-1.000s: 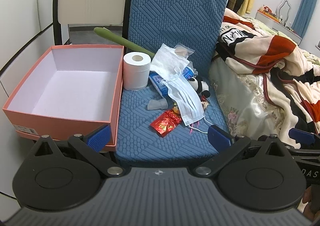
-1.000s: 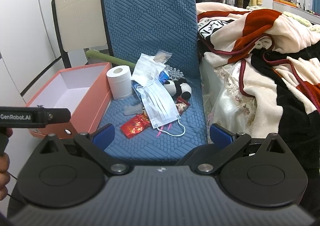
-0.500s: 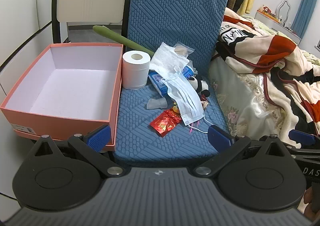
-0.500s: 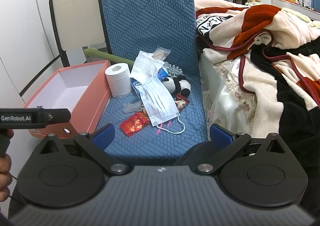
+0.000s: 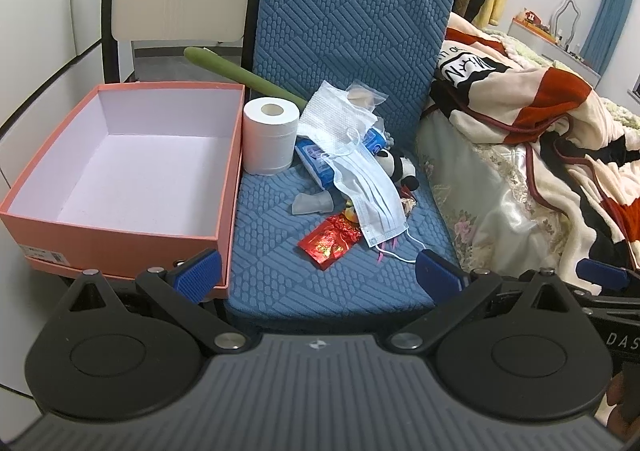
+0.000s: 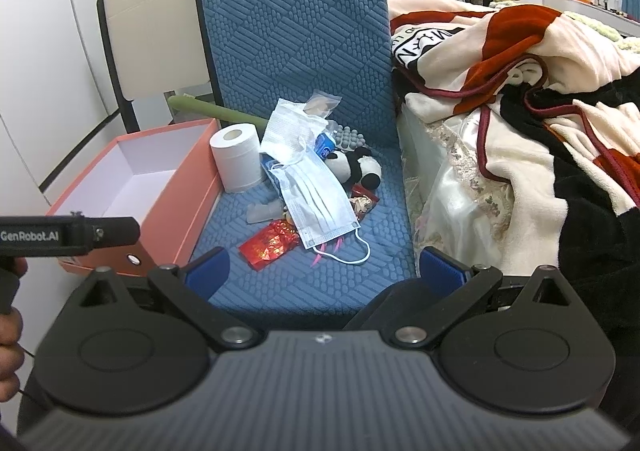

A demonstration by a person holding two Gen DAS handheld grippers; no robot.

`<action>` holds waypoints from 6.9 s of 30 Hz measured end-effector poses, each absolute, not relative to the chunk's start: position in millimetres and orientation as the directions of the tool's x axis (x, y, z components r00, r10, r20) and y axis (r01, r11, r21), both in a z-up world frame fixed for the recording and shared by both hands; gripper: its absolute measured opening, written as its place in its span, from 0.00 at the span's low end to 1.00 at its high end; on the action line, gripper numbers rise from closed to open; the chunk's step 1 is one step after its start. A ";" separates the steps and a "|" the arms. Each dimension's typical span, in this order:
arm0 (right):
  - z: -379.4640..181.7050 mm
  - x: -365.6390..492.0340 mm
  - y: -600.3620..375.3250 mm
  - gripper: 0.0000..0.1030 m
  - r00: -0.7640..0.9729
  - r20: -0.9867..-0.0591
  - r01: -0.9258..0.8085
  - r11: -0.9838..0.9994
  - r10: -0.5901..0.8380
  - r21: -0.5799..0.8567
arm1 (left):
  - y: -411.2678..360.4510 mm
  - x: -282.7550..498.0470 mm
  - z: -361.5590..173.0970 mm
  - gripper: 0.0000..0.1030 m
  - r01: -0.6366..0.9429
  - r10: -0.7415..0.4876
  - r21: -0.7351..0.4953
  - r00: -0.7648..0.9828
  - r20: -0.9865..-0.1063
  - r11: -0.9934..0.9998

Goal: Organize soft objects

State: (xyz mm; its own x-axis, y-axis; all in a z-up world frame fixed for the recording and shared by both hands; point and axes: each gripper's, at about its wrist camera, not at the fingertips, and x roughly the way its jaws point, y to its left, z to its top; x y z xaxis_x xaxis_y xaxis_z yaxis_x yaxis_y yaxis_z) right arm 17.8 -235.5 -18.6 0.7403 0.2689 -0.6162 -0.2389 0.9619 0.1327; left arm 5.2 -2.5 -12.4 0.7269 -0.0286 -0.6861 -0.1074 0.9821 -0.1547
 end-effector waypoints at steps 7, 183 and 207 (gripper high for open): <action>-19.1 16.5 -236.8 1.00 0.739 -0.617 -0.238 0.962 0.271 0.137 | -4.1 4.5 -12.3 1.00 -0.096 -0.042 -0.161 0.725 -0.687 0.982; -128.1 238.5 -202.6 0.54 0.522 -0.720 -0.132 0.877 0.458 0.462 | 24.2 140.6 -95.9 0.53 -0.112 -0.137 -0.282 0.671 -0.729 0.953; -94.4 198.1 -206.7 0.05 0.594 -0.665 -0.256 0.890 0.453 0.378 | 21.5 140.4 -84.4 0.53 -0.094 -0.184 -0.333 0.681 -0.709 0.938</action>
State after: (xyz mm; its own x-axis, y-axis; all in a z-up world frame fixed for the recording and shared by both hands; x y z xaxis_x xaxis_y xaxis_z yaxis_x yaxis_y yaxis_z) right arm 198.1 -206.7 -94.4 0.5942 0.4531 -0.6646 -0.2556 0.8898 0.3781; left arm 140.4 21.5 -84.4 0.6814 -0.1837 -0.7085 -0.0939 0.9381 -0.3335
